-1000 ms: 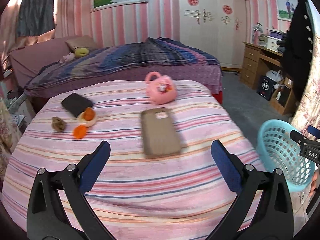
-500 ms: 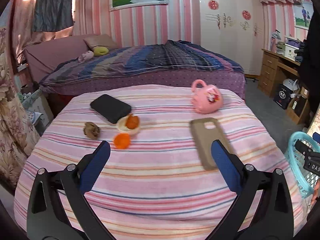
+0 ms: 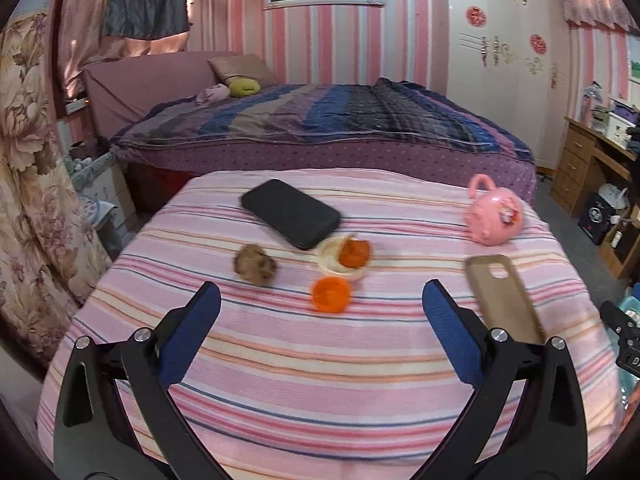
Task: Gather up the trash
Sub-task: 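Move both open tools back over the bed toward the remaining items, then grasp the small brown crumpled ball with the left tool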
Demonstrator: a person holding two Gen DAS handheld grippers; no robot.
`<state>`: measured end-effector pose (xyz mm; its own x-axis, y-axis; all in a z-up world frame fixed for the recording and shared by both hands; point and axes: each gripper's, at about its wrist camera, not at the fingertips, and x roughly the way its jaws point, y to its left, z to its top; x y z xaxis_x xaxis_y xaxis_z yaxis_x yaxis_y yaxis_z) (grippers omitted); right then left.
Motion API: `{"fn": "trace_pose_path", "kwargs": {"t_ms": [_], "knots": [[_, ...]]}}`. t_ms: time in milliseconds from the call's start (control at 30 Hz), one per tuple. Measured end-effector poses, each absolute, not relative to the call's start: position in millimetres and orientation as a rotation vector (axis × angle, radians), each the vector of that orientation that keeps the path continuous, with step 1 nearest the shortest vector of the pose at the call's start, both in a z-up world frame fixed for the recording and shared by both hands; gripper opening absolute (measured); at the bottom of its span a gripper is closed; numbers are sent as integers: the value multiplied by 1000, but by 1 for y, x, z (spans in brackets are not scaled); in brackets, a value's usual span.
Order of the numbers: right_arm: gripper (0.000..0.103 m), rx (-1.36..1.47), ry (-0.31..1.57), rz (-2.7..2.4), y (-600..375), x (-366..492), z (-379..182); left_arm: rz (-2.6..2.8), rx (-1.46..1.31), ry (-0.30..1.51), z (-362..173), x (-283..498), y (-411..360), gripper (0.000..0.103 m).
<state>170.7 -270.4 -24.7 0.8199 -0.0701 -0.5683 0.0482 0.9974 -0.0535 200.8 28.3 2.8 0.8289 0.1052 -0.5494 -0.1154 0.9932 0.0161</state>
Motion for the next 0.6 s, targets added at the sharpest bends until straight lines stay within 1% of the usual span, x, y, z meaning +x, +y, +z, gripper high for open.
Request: {"fn": "trace_pose_path", "kwargs": {"t_ms": [267, 400, 600], "knots": [[95, -91, 594, -2, -220, 215, -13, 166, -58, 602, -1, 218, 66, 98], [98, -92, 582, 14, -207, 230, -12, 217, -78, 618, -10, 227, 85, 98], [98, -83, 607, 22, -192, 248, -32, 282, -60, 618, -26, 233, 102, 97]]}}
